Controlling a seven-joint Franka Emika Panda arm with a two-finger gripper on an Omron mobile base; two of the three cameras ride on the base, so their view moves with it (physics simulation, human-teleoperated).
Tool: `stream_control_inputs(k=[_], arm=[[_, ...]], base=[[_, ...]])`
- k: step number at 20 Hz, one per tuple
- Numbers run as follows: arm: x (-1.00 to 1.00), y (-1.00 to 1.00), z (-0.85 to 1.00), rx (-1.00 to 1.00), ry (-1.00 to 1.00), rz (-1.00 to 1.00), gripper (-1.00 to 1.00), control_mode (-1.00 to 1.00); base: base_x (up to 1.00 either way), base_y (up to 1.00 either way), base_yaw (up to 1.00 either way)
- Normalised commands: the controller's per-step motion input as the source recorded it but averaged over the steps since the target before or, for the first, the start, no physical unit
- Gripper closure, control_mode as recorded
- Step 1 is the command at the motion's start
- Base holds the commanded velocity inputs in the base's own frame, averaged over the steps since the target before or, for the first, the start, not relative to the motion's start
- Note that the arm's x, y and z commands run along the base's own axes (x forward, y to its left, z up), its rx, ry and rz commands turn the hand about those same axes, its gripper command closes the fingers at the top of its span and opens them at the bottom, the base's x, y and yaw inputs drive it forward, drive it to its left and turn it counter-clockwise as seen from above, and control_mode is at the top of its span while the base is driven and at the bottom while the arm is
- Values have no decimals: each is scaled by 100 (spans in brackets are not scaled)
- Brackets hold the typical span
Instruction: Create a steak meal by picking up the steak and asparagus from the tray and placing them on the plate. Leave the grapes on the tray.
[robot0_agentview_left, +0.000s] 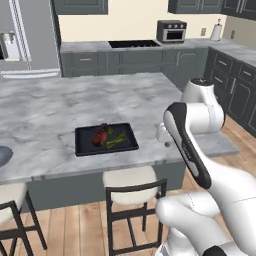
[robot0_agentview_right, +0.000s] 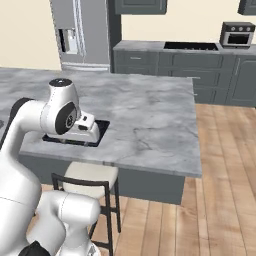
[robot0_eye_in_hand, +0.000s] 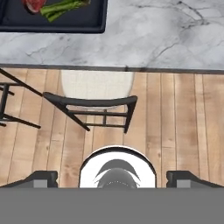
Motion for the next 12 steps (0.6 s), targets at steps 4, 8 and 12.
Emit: stream_control_inputs(k=[4, 8, 12], arm=[[0, 0, 0, 0, 0, 0, -100, 100], [0, 0, 0, 0, 0, 0, -100, 100], [0, 0, 0, 0, 0, 0, -100, 100]], base=[[-35, 50, 0], [-13, 89, 0], [-1, 100, -2]])
